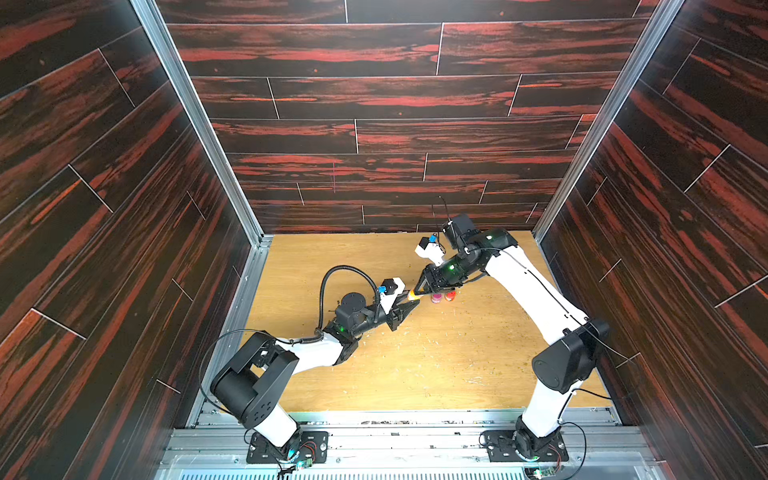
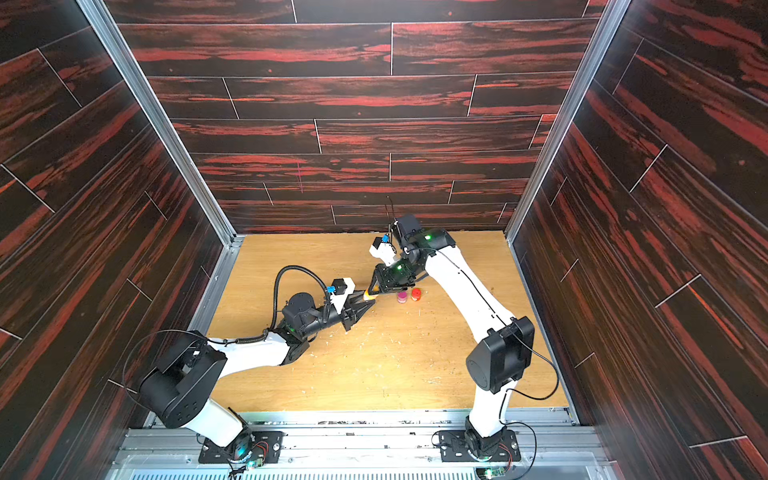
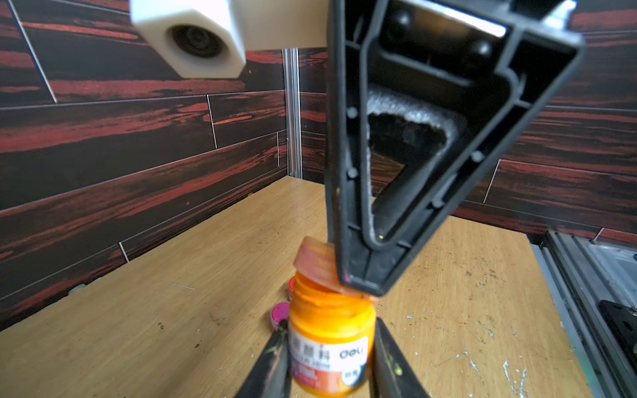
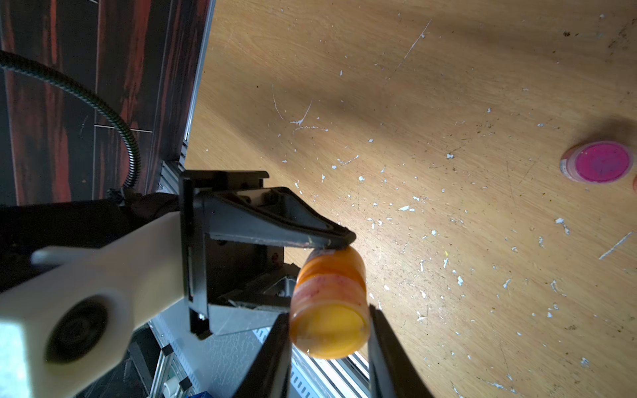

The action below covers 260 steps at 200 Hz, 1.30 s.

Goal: Close the paint jar lid
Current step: Close the lid on the paint jar, then screw the lid onto the paint jar.

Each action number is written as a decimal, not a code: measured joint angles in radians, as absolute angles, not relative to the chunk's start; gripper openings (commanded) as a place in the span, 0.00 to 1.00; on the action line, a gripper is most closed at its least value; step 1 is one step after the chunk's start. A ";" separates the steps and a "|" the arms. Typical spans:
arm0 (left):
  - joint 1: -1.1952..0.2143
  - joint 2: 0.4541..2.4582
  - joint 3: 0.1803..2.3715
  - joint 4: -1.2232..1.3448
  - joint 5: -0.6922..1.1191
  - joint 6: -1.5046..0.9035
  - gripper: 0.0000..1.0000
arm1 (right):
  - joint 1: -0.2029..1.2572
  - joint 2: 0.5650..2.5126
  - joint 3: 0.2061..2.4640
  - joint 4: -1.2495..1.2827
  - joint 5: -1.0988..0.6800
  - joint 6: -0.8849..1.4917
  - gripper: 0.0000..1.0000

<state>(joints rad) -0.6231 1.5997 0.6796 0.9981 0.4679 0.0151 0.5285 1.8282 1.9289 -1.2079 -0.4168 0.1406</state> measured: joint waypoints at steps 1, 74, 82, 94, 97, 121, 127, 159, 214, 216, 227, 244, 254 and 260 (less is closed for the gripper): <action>-0.623 1.600 0.680 0.998 0.467 0.016 0.31 | 0.529 1.829 1.930 -1.209 -0.416 0.140 0.26; -0.629 1.558 0.685 0.884 0.460 0.097 0.31 | 0.539 1.862 1.968 -1.257 -0.407 0.098 0.27; -0.629 1.554 0.686 0.876 0.458 0.104 0.31 | 0.542 1.865 1.974 -1.262 -0.404 0.090 0.27; -0.629 1.549 0.690 0.861 0.456 0.114 0.31 | 0.545 1.869 1.982 -1.269 -0.396 0.077 0.27; -0.629 1.548 0.691 0.857 0.456 0.117 0.31 | 0.547 1.871 1.984 -1.270 -0.395 0.074 0.27; -0.629 1.538 0.692 0.823 0.451 0.128 0.31 | 0.556 1.882 1.989 -1.276 -0.381 0.047 0.27; -0.629 1.537 0.692 0.815 0.451 0.131 0.31 | 0.558 1.885 1.989 -1.278 -0.378 0.040 0.27; -0.629 1.535 0.692 0.781 0.451 0.136 0.30 | 0.574 1.897 1.989 -1.285 -0.348 0.001 0.27; -0.630 1.519 0.692 0.735 0.458 0.139 0.30 | 0.585 1.897 1.971 -1.278 -0.339 -0.090 0.28; -0.630 1.518 0.692 0.731 0.459 0.139 0.30 | 0.585 1.897 1.969 -1.277 -0.340 -0.093 0.28; -0.630 1.515 0.692 0.715 0.465 0.139 0.30 | 0.585 1.897 1.958 -1.276 -0.346 -0.116 0.29; -0.630 1.504 0.692 0.686 0.474 0.138 0.30 | 0.587 1.897 1.948 -1.275 -0.355 -0.151 0.29; -0.629 1.498 0.692 0.670 0.478 0.138 0.30 | 0.588 1.896 1.942 -1.273 -0.360 -0.168 0.29; -0.629 1.493 0.692 0.657 0.479 0.139 0.30 | 0.588 1.895 1.937 -1.270 -0.363 -0.178 0.29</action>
